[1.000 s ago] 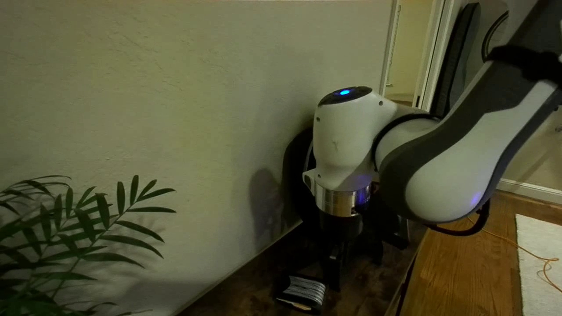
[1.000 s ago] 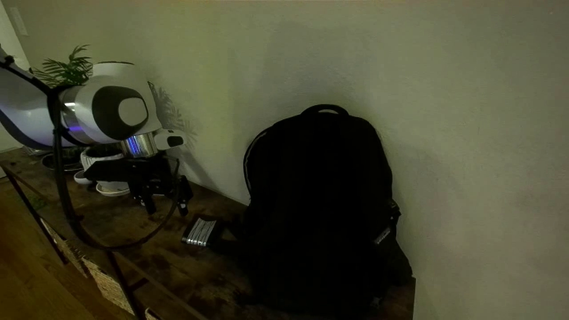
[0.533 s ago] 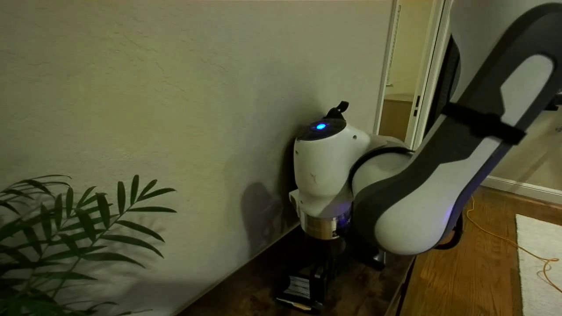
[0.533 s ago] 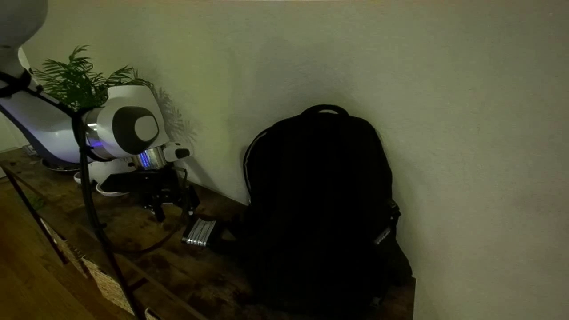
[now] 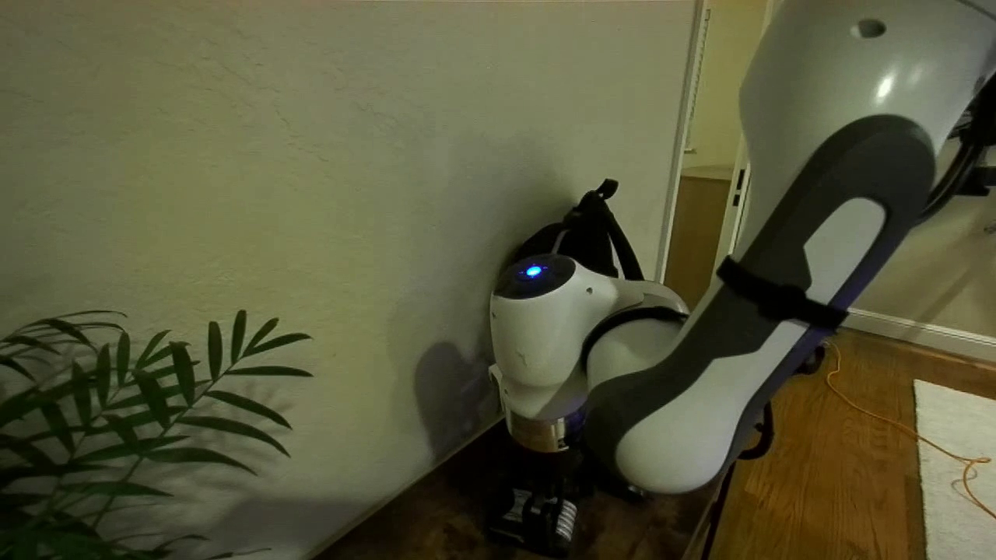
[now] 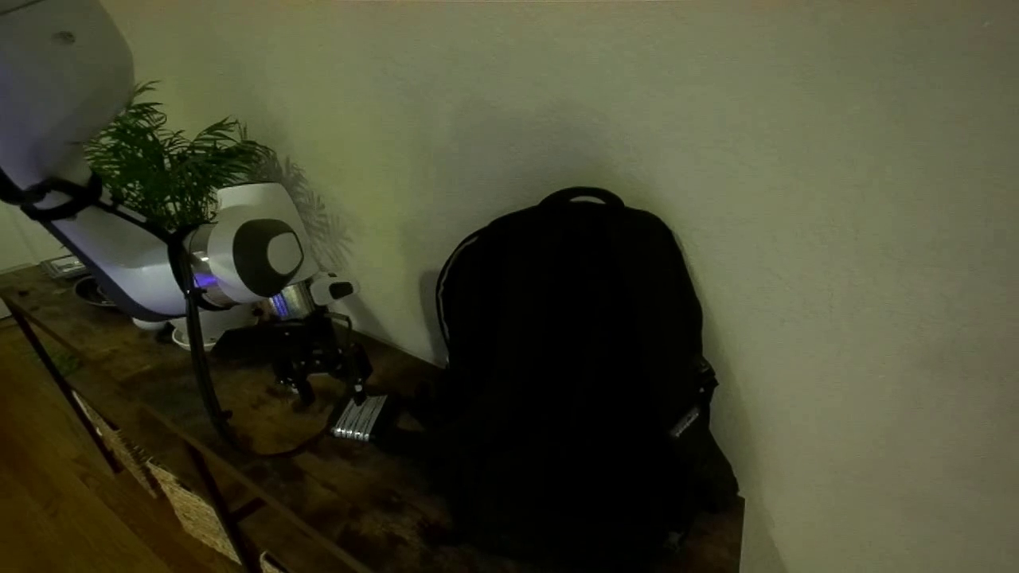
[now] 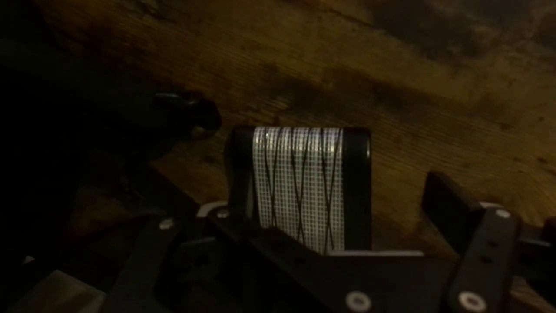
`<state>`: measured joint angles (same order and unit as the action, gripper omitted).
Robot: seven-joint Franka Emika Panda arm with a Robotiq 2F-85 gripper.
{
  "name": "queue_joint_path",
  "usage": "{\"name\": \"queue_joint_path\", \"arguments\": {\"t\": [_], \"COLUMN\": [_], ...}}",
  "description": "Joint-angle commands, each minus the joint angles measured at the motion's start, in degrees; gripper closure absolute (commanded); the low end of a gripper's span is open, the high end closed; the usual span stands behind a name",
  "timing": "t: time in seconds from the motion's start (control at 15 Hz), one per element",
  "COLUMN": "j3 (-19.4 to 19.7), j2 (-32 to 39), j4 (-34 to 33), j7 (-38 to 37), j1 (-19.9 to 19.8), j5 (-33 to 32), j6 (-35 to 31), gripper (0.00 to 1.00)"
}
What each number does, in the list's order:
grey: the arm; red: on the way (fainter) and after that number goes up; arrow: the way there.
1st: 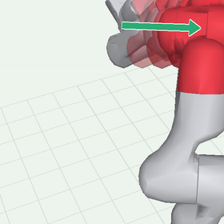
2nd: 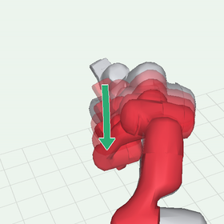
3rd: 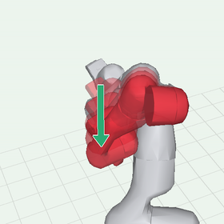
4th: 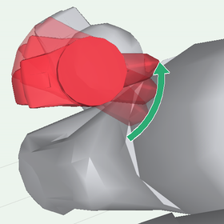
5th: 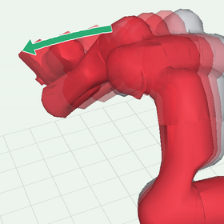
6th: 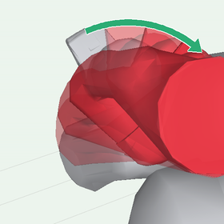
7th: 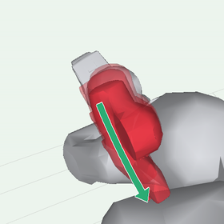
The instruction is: Pick up the wallet and put it in the bag
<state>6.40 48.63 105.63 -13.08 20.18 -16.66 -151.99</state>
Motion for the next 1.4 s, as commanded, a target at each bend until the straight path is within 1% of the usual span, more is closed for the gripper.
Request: {"name": "queue_joint_path", "arguments": {"t": [0.0, 0.4, 0.47, 0.53, 0.6, 0.67, 1.13, 1.2, 1.27, 1.33], "j3": [2.24, 2.58, 2.70, 2.85, 3.09, 3.26, 3.60, 3.48, 3.37, 3.32], "j2": [3.31, 7.63, 8.16, 8.57, 8.97, 9.10, 8.57, 8.41, 8.21, 7.98], "j4": [-4.13, -9.21, -9.71, -10.23, -10.60, -10.77, -10.51, -10.29, -10.07, -9.79], "j7": [-1.86, -1.42, -1.37, -1.28, -1.30, -1.21, -1.01, -0.96, -0.89, -0.81], "j1": [1.99, 1.91, 1.98, 2.07, 2.26, 2.42, 2.86, 2.88, 2.89, 2.91], "j5": [-1.00, -0.46, -0.51, -0.61, -0.72, -0.86, -0.85, -0.81, -0.78, -0.80], "j6": [1.04, 1.83, 1.84, 1.86, 1.87, 1.81, 1.61, 1.56, 1.53, 1.45], "gripper": [0.00, 0.00, 0.06, 0.26, 0.30, 0.31, 0.78, 0.83, 0.90, 0.94]}}
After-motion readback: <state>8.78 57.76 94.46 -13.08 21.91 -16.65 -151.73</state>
